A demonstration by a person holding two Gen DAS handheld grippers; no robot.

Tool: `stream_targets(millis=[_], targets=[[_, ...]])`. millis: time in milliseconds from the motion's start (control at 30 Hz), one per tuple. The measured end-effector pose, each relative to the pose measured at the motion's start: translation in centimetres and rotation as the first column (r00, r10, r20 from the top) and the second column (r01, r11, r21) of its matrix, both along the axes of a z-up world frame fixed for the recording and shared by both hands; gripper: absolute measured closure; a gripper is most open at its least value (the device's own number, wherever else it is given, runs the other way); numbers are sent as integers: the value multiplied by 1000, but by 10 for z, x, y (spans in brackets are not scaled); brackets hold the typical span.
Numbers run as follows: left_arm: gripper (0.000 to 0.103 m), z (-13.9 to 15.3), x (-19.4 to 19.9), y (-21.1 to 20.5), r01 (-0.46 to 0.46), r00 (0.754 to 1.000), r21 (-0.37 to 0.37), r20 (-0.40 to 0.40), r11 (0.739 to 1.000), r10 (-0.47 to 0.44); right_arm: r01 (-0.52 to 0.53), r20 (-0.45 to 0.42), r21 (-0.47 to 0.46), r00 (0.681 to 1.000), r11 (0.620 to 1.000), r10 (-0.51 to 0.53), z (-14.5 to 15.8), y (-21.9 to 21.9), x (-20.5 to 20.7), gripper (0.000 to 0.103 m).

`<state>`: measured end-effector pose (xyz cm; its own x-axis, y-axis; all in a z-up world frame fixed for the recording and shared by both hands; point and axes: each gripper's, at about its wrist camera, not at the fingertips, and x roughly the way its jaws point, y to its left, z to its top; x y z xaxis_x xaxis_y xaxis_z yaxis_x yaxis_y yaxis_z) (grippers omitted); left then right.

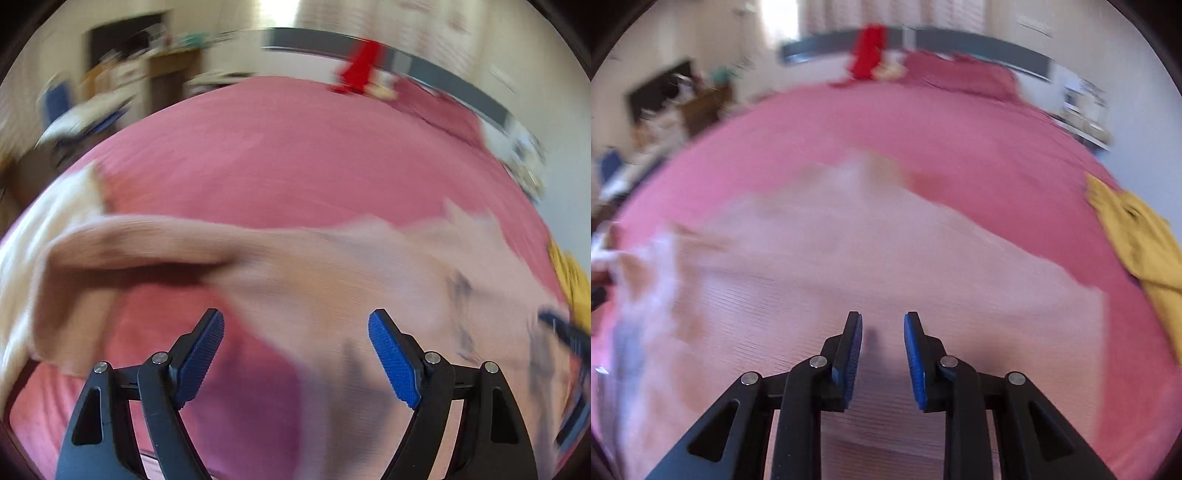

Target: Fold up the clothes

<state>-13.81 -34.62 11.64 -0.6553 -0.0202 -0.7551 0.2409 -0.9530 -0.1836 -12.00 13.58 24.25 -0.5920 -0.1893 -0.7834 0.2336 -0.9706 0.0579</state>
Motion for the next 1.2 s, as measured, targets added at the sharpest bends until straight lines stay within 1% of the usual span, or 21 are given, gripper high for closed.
stream_targets(millis=[33,100,167,200,233,300,333,433,467,500,567,600,633,700,800,933,967,1033,1067,1100,1200], targets=[[21,-1,2,-27,-56,998,31,8,998,55,-46,9,-22,999,999,46,0,-16,0,79],[21,-6,6,-77,-157,987,99,49,983,153,-117,66,-20,991,993,118,-10,-49,4,80],[21,-13,18,-117,-245,968,163,94,956,232,-156,137,1,979,988,154,-28,-71,-3,80],[21,-17,28,-136,-293,955,184,115,938,275,-158,155,11,976,987,155,-34,-78,-4,79],[21,-21,38,-153,-332,941,193,134,923,310,-148,156,19,977,989,144,-36,-83,-2,77],[21,-24,58,-172,-369,925,161,156,915,345,-132,148,17,981,991,128,-38,-85,-1,75],[21,-26,67,-178,-371,923,131,164,919,349,-132,150,16,980,991,128,-38,-84,-2,75],[21,-32,96,-185,-352,919,0,189,936,345,-144,170,12,975,990,139,-38,-81,-8,75],[21,-37,104,-186,-335,921,-24,203,942,333,-143,179,10,974,990,139,-38,-80,-10,75],[21,-43,110,-187,-320,923,-22,218,947,317,-139,185,13,973,990,135,-38,-80,-12,75],[21,-56,117,-191,-324,916,26,259,946,307,-131,195,25,973,991,124,-38,-81,-15,75],[21,-62,121,-194,-344,907,61,280,937,315,-128,196,32,973,991,119,-38,-82,-16,75],[21,-65,124,-196,-360,905,94,277,928,323,-127,194,41,974,991,117,-38,-83,-16,75],[21,-69,125,-200,-391,904,163,254,906,344,-125,184,56,976,991,113,-39,-83,-16,75],[19,-69,115,-204,-407,910,244,191,880,368,-125,173,59,978,990,113,-40,-80,-18,75],[20,-75,98,-208,-449,893,269,177,852,415,-127,177,58,978,990,115,-40,-76,-23,75],[27,-73,97,-206,-448,893,261,176,855,414,-130,179,61,977,990,118,-40,-75,-24,75],[82,-63,96,-201,-413,910,256,161,874,383,-139,184,63,975,988,126,-40,-73,-27,75],[90,-53,97,-198,-382,924,267,140,885,356,-142,186,60,974,988,129,-40,-71,-29,75],[92,-42,97,-194,-352,936,270,116,896,333,-145,188,57,973,988,132,-40,-70,-31,75],[92,13,98,-174,-274,961,200,9,941,277,-146,188,41,973,988,136,-39,-63,-34,75]])
